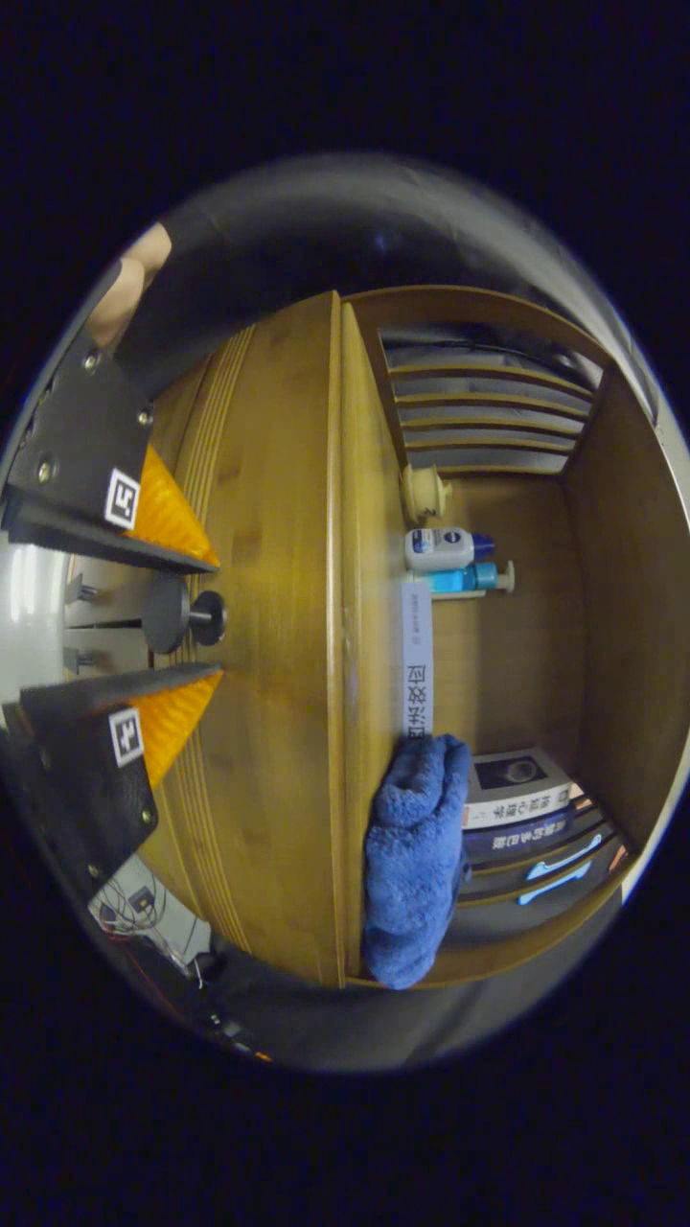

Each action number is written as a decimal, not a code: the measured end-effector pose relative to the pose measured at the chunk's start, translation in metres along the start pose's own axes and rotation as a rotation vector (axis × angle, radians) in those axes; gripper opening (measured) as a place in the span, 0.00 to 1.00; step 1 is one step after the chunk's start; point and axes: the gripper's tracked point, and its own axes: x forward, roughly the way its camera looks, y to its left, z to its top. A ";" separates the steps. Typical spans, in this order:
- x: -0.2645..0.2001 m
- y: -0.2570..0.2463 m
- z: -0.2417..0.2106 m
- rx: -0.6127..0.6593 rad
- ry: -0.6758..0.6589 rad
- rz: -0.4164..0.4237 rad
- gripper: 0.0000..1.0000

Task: Pull open the drawer, take out the items inside it, and place them on the countertop above the cabinet.

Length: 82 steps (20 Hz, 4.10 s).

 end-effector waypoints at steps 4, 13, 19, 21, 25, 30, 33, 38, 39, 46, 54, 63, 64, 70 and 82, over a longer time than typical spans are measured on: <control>0.002 0.001 -0.004 0.049 0.034 -0.002 0.38; -0.020 -0.003 -0.011 0.075 0.038 -0.020 0.30; -0.046 -0.002 -0.022 0.075 0.039 -0.021 0.29; -0.053 -0.002 -0.024 0.068 0.042 -0.024 0.29; -0.065 -0.002 -0.028 0.063 0.047 -0.036 0.29; -0.082 -0.001 -0.034 0.062 0.055 -0.036 0.29; -0.092 -0.001 -0.037 0.065 0.060 -0.035 0.29; -0.111 -0.001 -0.043 0.068 0.067 -0.038 0.29; -0.115 -0.001 -0.044 0.074 0.067 -0.039 0.29; -0.135 0.004 -0.059 0.078 0.077 -0.044 0.29; -0.142 0.006 -0.061 0.075 0.082 -0.044 0.29; -0.145 0.009 -0.062 0.091 0.079 -0.041 0.29; -0.146 0.009 -0.063 0.092 0.079 -0.038 0.29; -0.149 0.009 -0.064 0.086 0.083 -0.034 0.29; -0.200 0.001 -0.044 0.029 0.055 -0.069 0.44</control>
